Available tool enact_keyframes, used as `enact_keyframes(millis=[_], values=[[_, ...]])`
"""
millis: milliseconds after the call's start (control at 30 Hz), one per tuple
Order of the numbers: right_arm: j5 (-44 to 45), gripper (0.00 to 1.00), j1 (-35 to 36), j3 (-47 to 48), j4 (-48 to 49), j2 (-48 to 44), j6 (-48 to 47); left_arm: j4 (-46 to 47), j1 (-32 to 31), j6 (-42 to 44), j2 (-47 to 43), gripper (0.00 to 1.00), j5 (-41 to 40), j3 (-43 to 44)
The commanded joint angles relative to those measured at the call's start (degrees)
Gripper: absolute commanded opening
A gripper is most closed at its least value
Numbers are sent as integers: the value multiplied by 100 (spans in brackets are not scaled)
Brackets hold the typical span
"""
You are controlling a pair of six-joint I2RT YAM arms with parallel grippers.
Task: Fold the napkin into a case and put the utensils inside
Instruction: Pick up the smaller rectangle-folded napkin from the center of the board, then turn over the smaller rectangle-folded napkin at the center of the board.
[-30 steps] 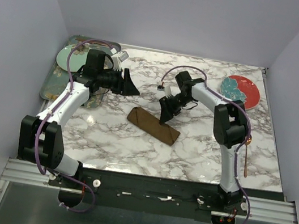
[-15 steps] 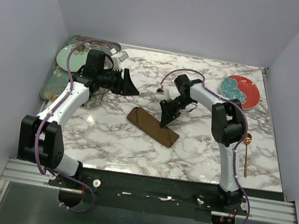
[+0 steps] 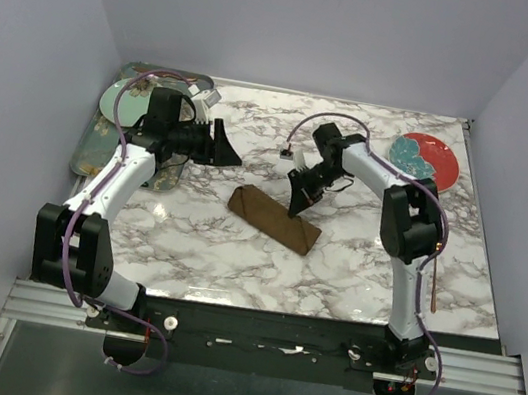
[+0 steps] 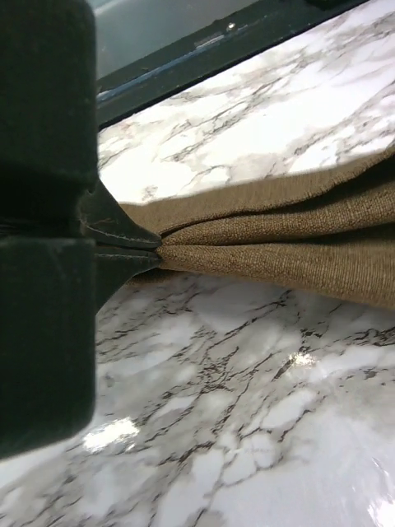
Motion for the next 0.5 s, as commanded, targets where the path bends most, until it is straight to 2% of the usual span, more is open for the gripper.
enact_keyframes(millis=[0,300,467], values=[[651,1,-27,82,153,-656,-219,-17,166,34,-8,61,-129,-14],[1987,1,105,-339,969,-1210,-605,-141,263,140,71,61,-155,101],[2532,1,491,-805,1383,-1561,-711,-219,290,158,71,61,-199,110]])
